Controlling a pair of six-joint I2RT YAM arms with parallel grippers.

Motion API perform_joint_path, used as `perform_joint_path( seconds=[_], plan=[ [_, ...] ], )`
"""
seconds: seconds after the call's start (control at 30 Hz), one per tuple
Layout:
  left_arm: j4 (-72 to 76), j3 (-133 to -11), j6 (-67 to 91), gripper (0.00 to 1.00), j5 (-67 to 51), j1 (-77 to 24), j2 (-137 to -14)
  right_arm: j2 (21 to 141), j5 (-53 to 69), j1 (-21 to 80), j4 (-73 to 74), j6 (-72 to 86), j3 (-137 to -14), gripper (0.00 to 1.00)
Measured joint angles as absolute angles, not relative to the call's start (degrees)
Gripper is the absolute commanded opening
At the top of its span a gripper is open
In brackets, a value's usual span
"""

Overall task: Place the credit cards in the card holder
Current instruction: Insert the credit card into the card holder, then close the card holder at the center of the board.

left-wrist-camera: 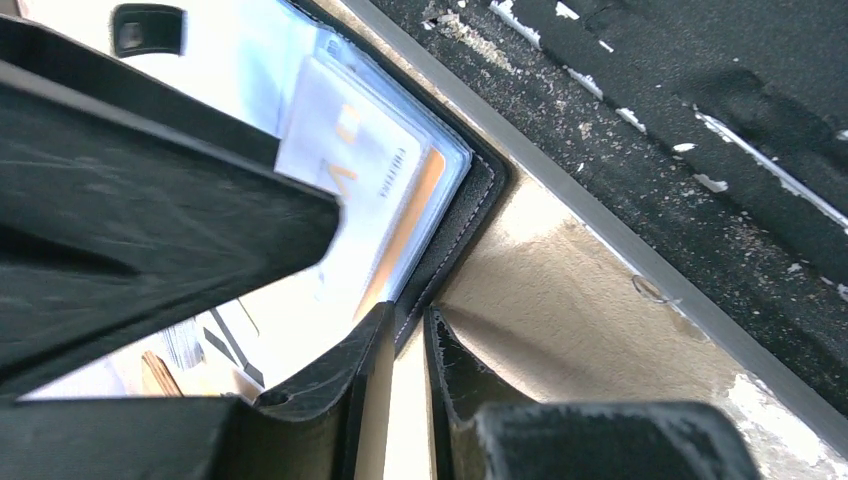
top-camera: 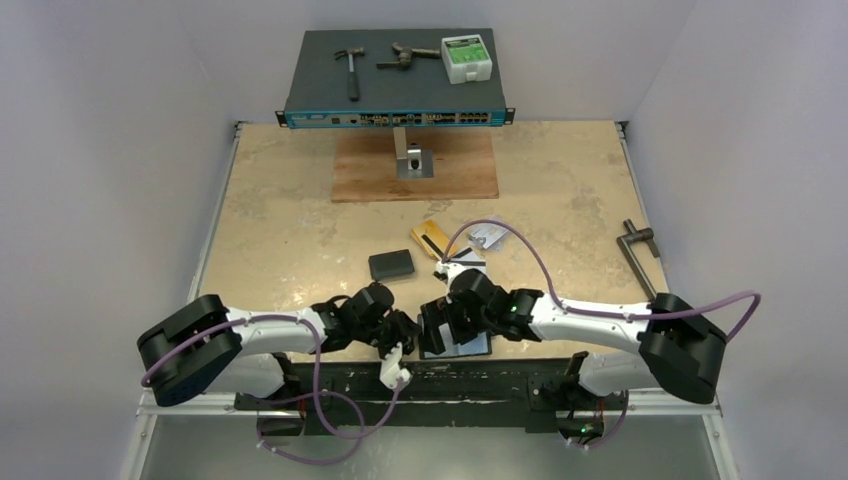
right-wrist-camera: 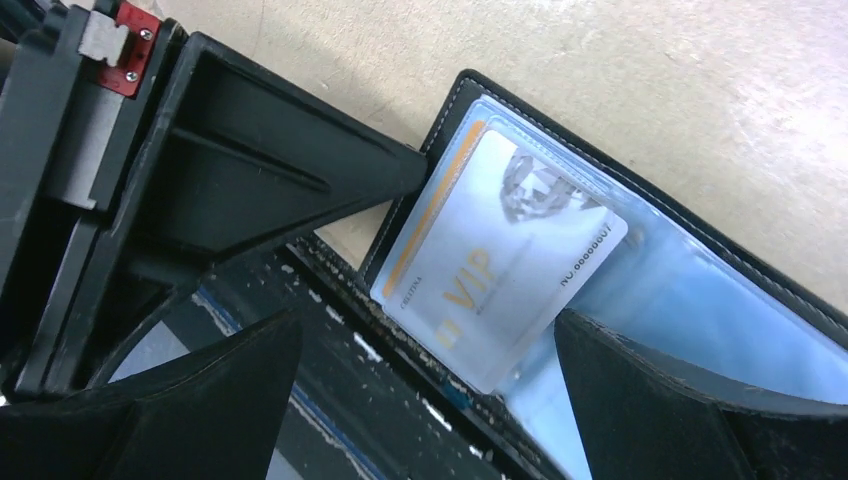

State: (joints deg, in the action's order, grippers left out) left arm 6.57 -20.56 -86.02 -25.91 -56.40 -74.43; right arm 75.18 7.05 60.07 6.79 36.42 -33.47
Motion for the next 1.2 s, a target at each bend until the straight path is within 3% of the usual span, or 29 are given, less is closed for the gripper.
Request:
perform_joint_path(
  seconds=[0.27,0.8,1.2],
  plan=[
    [6.35,-19.86,-86.02,0.14,-25.67,-56.40,-73.06,68.88,6.72,56.88,15.00,37.10,-35.07,0.99],
    [4.43,-19.81,-84.29,0.14,-24.25,-56.40,-71.70,61.28,-8.97,54.41,33.76,47.29,-35.00,0.99],
    [-3.20,-23.59,-81.52,0.14,-21.67,-56.40,-71.79,59.13,-15.38,54.41,41.65,50.78,-36.05,0.88]
  ],
)
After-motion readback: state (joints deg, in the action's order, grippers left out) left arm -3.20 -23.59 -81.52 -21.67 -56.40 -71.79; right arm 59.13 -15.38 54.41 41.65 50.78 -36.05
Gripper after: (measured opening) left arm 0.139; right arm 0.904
